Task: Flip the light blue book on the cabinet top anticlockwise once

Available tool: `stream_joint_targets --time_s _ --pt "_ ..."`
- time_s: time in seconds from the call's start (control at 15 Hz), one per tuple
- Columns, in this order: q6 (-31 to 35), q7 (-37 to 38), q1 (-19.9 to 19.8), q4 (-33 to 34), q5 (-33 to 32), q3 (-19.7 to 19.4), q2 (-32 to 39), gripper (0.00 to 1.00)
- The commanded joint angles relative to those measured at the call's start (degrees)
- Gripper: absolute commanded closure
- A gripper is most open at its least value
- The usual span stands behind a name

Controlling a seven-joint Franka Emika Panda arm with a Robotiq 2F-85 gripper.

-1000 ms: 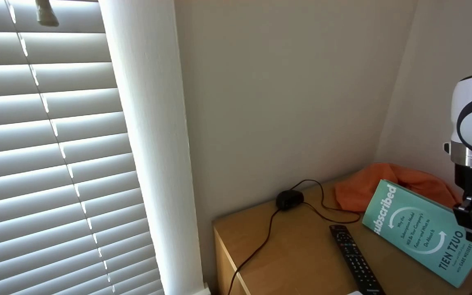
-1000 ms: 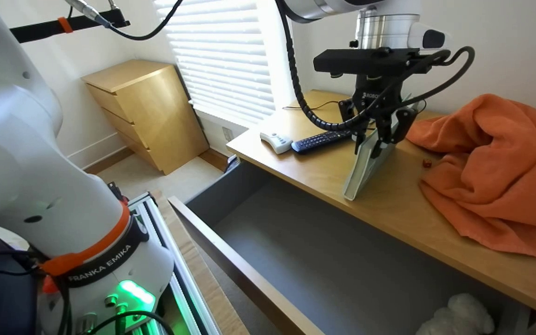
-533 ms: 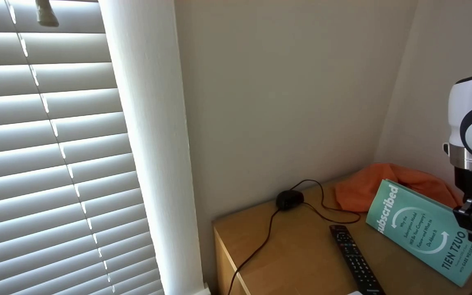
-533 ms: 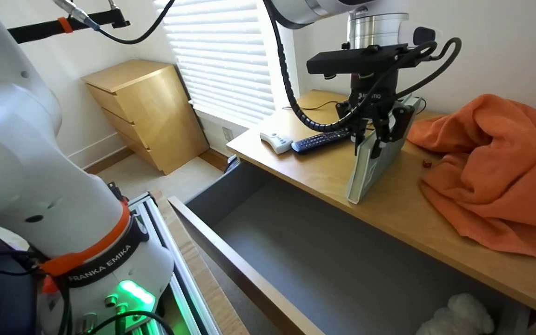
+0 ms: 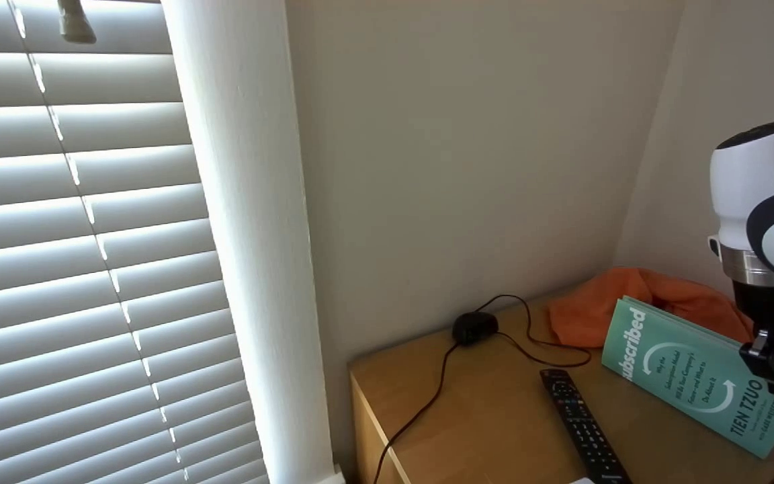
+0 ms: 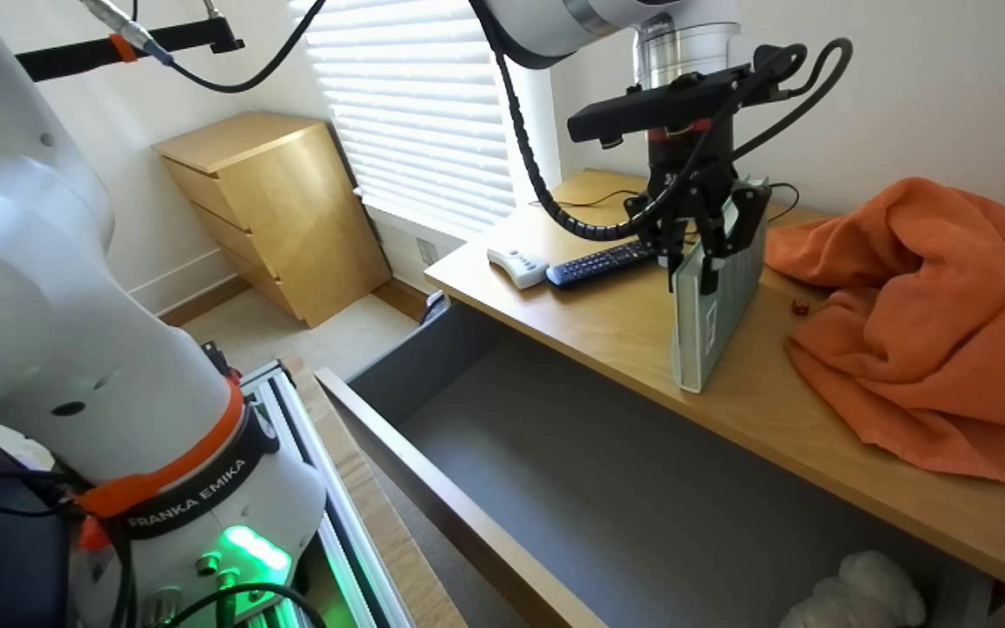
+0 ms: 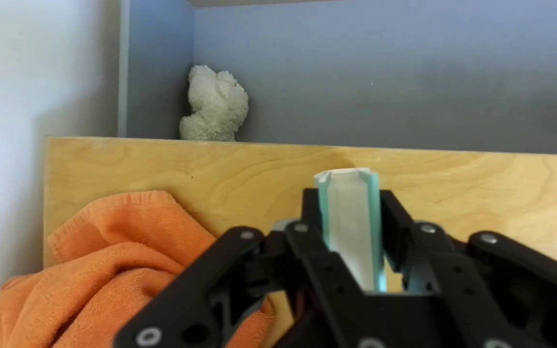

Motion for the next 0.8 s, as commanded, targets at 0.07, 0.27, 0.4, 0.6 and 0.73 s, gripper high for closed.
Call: stream_joint_targets --time_s 0.07,0.27,0.4,0.6,0.73 --pt "-2.28 3.73 1.97 -1.16 -6.06 1.38 -0.03 0.92" --pt "-2.44 3.95 2.32 -1.53 -6.3 2.02 0.91 0.92" --pt "-2.22 3.72 2.47 -2.13 -5.8 2.2 1.86 0.92" --pt "-2.04 4.03 2.5 -2.76 -5.32 2.2 3.05 0.92" --pt "-1.84 4.07 2.52 -2.82 -5.2 2.18 3.41 0.92"
